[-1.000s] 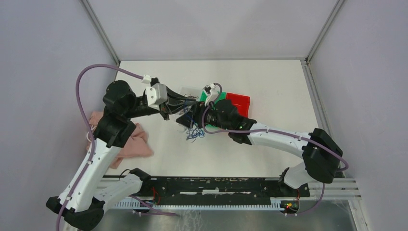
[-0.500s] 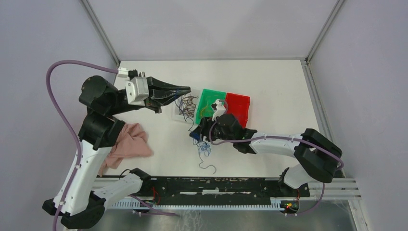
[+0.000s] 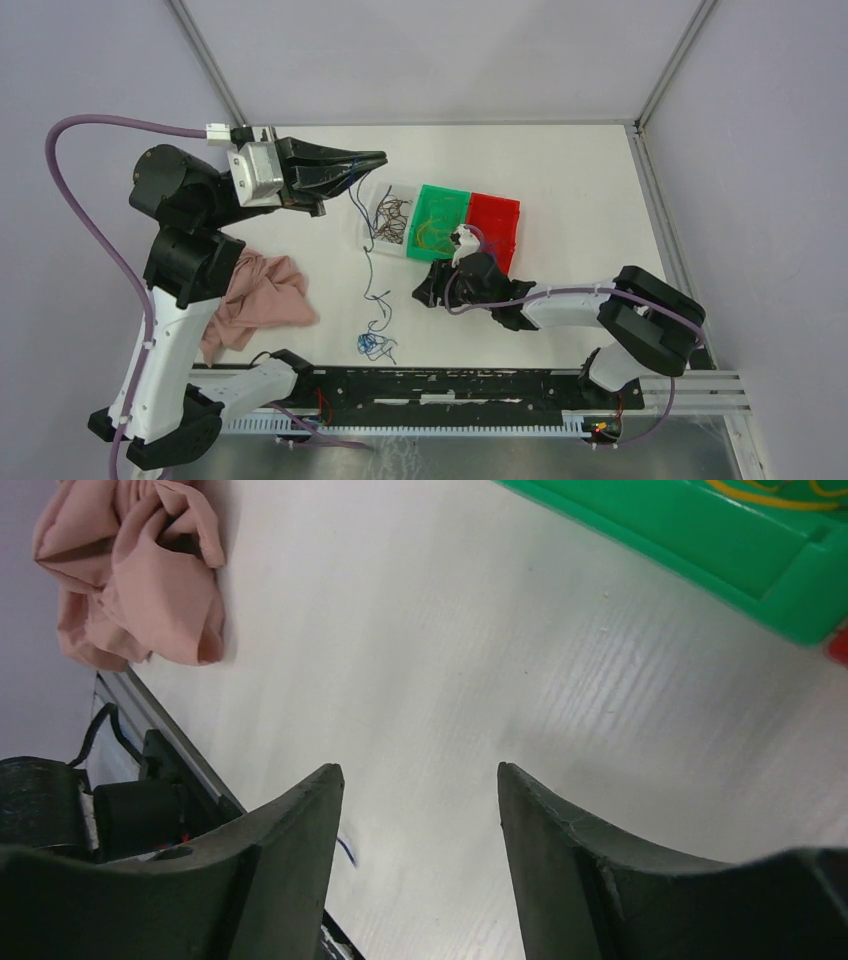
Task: Untangle the cables
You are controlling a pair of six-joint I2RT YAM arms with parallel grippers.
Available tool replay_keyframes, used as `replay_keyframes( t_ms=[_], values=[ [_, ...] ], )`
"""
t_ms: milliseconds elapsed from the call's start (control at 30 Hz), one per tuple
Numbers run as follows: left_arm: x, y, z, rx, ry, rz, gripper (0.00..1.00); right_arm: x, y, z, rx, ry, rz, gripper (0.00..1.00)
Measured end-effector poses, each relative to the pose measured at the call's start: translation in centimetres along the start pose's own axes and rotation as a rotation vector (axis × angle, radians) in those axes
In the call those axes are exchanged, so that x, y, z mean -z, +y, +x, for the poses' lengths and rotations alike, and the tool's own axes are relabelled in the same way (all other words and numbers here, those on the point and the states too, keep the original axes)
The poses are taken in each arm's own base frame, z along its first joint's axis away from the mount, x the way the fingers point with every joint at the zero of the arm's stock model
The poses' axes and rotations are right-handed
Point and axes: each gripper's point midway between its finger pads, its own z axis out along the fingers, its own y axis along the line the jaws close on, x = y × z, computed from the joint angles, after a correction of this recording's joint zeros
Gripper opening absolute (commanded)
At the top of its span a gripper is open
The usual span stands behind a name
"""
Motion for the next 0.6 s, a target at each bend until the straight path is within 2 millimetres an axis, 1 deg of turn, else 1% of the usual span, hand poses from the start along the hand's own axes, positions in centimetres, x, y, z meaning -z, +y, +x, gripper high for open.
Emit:
replay_keyframes(
  t_ms=[67,133,167,233,300,367,433,500,600],
  values=[
    [0.0,0.2,-0.4,-0.008,-0.003,-0.006,0.03,0.0,-0.7,0.5,0.002,0.006,0.014,0.68],
    [0.0,0.3,-0.4,-0.011,0.002,-0.011,0.03,0.2,-1.0,0.7,0.011,0.01,0.021,0.73],
    [0.0,0.3,-0.3,-0.011,0.005,-0.01,0.03,0.4,-1.0,0.6,0.018,0.009,0.023,0.77],
    [0.1,0.3,0.1,-0.017,0.017,-0.015,0.03,1.2,-0.4,-0.1,0.041,-0.005,0.011,0.8],
    [0.3,0.2,0.7,-0.025,0.031,-0.013,0.03,2.9,1.4,-1.9,0.078,-0.053,-0.037,0.82],
    [0.4,0.0,1.7,-0.037,0.053,-0.011,0.03,5.1,4.3,-4.4,0.126,-0.131,-0.137,0.83],
    [0.6,-0.1,2.5,-0.05,0.074,-0.008,0.03,6.8,6.9,-6.1,0.183,-0.182,-0.234,0.85],
    [0.6,-0.1,3.2,-0.061,0.089,-0.005,0.03,8.0,9.3,-6.8,0.26,-0.195,-0.331,0.86],
    [0.5,0.0,3.7,-0.069,0.102,-0.002,0.03,8.5,11.2,-6.3,0.355,-0.162,-0.433,0.87]
  ],
)
